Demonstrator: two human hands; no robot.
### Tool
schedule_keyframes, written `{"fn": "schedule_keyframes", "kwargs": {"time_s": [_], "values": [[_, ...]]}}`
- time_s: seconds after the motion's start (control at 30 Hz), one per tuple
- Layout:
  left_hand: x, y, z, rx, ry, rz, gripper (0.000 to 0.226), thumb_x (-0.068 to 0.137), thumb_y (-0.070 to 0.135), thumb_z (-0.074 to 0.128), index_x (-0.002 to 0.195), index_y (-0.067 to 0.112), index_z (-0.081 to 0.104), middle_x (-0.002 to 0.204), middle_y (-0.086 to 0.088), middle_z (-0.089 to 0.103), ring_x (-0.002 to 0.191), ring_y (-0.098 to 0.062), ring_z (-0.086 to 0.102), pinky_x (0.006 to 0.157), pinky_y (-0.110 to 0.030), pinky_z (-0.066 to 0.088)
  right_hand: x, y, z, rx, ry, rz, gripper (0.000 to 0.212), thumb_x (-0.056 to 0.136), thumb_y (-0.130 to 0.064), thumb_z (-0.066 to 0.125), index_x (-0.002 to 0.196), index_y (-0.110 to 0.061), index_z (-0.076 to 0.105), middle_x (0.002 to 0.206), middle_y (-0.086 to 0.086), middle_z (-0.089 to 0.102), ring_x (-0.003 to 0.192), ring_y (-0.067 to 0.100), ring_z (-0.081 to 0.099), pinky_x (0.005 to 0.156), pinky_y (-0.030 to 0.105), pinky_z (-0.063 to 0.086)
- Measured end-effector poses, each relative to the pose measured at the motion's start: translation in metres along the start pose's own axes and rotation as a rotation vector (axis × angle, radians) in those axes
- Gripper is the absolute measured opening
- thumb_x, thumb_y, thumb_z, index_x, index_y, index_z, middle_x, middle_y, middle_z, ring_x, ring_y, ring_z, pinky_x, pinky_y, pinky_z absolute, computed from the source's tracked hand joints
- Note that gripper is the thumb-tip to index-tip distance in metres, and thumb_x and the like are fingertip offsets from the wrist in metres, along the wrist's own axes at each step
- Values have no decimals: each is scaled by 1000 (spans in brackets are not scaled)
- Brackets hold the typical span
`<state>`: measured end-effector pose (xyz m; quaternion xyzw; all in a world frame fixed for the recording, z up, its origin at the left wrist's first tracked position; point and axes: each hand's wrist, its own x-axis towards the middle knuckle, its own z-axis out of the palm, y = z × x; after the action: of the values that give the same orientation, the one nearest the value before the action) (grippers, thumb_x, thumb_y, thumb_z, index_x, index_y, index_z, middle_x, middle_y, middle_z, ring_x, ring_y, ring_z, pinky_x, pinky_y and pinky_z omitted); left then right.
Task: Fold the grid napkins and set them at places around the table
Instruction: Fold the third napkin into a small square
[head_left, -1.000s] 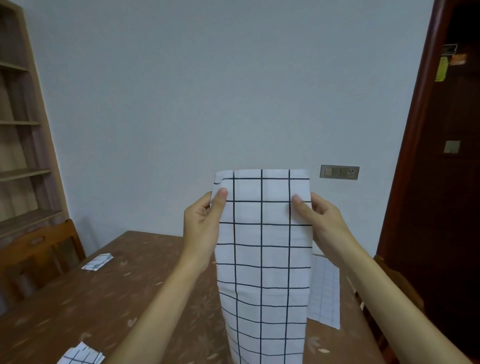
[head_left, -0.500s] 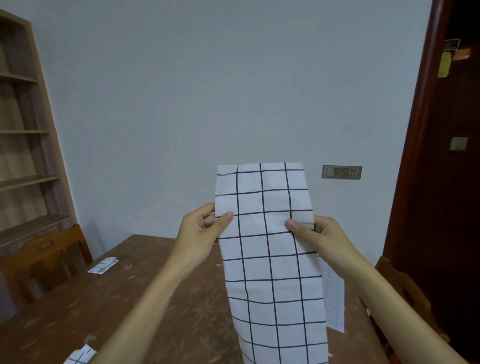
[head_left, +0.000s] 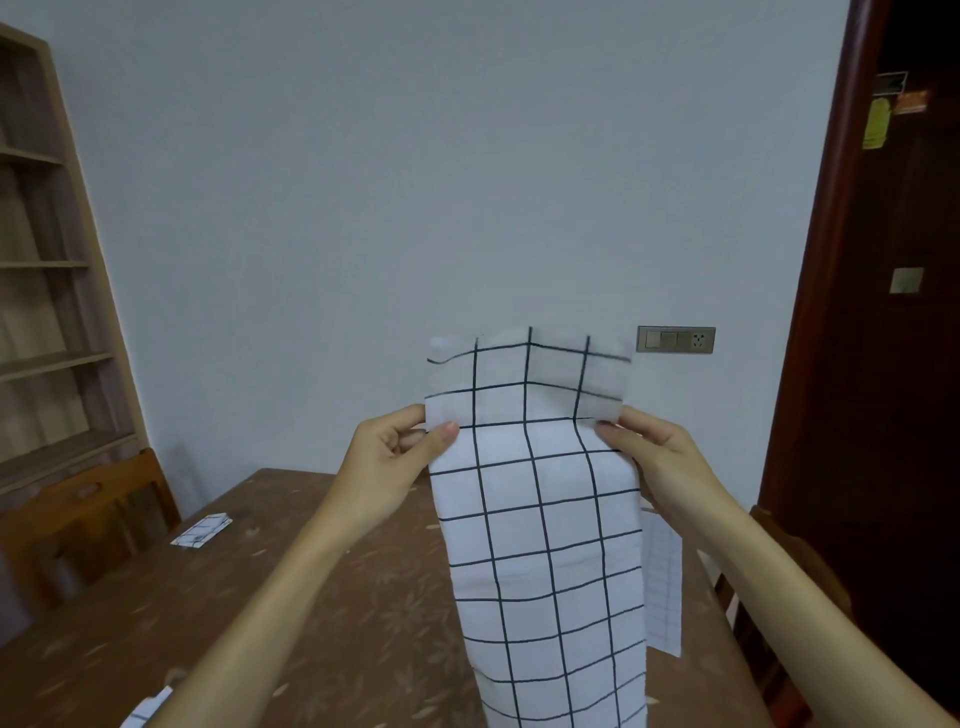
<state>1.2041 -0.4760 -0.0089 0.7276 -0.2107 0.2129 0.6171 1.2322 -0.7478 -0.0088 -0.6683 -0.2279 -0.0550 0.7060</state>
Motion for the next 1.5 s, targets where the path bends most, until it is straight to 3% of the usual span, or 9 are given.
{"fn": "schedule_keyframes", "kwargs": {"time_s": [0.07, 0.23, 0.4, 0.57, 0.7, 1.03, 1.23, 1.37, 1.5], "values": [[0, -1, -2, -1, 17, -16, 28, 95, 6, 63, 67, 7, 64, 59, 11, 62, 53, -3, 55, 55, -20, 44, 1, 0, -2, 14, 31, 20, 35, 98, -4, 54, 82, -20, 81, 88, -2, 77, 75, 14, 68, 58, 19, 53], [1, 0, -9, -117, 75, -44, 34, 93, -11, 56, 84, 10, 80, 89, -3, 78, 76, -12, 72, 65, -17, 55, 3, 9, -4, 18, 61, 90, 38, 95, -4, 46, 72, -21, 71, 82, 4, 60, 76, 28, 43, 56, 30, 30], [-1, -3, -6, -81, 87, -38, 38, 97, -8, 48, 84, 7, 80, 91, -5, 77, 82, -13, 68, 71, -20, 55, -1, 8, 3, 108, 43, 130, 40, 97, -13, 39, 75, -17, 72, 82, 1, 65, 76, 21, 55, 59, 30, 41], [-4, -4, 2, -9, 141, 33, 17, 86, 0, 73, 93, 13, 79, 90, 4, 79, 77, -10, 67, 72, -19, 56, -2, 9, 3, -5, 73, 153, 41, 97, -54, 47, 111, -27, 75, 90, -1, 78, 73, 25, 68, 70, 35, 54], [0, -5, 4, -12, 168, 58, 21, 82, -1, 76, 97, 14, 77, 90, 9, 77, 73, -12, 63, 74, -21, 54, -3, 18, -1, -36, 15, 92, 57, 78, -38, 81, 131, -35, 59, 115, 9, 75, 104, 29, 72, 101, 56, 51], [-2, -5, 12, -159, 43, -131, 53, 84, 17, 73, 133, 20, 54, 101, -7, 79, 93, -18, 76, 78, -26, 59, -8, 18, 6, 19, 96, 22, 32, 85, -5, 74, 116, -11, 71, 104, 10, 78, 97, 28, 75, 86, 37, 61], [-6, -23, 15, -70, -78, -204, 30, 90, 7, 70, 120, 8, 65, 103, -11, 78, 96, -28, 76, 86, -44, 61, -3, 16, 3, 58, 146, -24, 25, 83, -9, 76, 108, -9, 73, 98, 10, 79, 90, 26, 76, 75, 32, 62], [-2, -23, 14, -96, -43, -153, 24, 90, 4, 69, 114, 4, 70, 105, -10, 78, 99, -26, 75, 86, -37, 61, -2, 15, 0, -3, 57, 10, 18, 87, -7, 73, 103, -13, 72, 76, -8, 77, 59, -2, 67, 52, 7, 46], [-1, -21, 12, -93, 3, -101, 19, 90, 4, 69, 108, 4, 72, 102, -10, 78, 97, -25, 75, 82, -29, 60, -1, 22, -4, -79, 16, 58, 15, 80, -9, 79, 92, -16, 75, 80, -1, 79, 76, 12, 73, 64, 18, 55]]}}
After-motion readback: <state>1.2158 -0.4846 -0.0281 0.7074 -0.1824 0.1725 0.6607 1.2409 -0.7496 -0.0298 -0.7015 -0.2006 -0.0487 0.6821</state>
